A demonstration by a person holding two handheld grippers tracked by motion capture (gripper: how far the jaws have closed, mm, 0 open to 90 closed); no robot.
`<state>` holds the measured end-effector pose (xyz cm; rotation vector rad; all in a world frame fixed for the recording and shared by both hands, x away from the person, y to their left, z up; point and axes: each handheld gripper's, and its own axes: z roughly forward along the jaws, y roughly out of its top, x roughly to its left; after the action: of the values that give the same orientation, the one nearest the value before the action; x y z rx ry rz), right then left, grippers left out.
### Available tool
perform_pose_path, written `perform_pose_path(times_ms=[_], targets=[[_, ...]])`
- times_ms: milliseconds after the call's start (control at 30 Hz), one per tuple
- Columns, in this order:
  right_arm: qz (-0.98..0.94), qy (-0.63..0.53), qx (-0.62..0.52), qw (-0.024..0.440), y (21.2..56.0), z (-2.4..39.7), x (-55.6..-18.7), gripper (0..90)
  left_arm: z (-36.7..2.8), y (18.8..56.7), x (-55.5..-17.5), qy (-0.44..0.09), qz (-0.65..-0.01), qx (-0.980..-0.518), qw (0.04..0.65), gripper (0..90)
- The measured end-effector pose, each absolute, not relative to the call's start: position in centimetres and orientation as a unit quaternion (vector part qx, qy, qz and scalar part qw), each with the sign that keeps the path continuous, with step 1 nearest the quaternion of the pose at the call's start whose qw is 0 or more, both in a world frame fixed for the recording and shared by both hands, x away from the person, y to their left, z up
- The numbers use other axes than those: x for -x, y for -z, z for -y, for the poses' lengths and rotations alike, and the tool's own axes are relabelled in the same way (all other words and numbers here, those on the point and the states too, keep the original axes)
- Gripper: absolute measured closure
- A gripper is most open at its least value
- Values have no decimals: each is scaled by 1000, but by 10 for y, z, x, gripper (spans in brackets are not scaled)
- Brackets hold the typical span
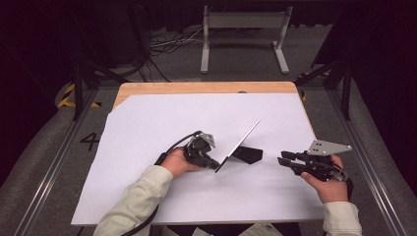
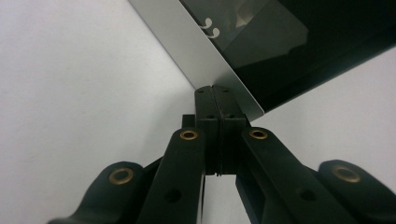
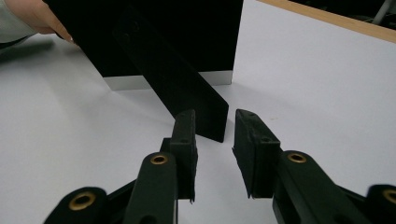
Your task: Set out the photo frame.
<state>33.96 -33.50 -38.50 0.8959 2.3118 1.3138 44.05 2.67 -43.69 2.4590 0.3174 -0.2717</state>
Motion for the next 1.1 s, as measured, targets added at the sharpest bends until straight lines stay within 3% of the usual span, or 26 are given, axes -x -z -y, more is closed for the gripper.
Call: perform_pose_path(times_ms=[1100], targets=[[-802,-468,-336,162,381,348,-328,690,17,434,-414,117,-37,-949,290,900]])
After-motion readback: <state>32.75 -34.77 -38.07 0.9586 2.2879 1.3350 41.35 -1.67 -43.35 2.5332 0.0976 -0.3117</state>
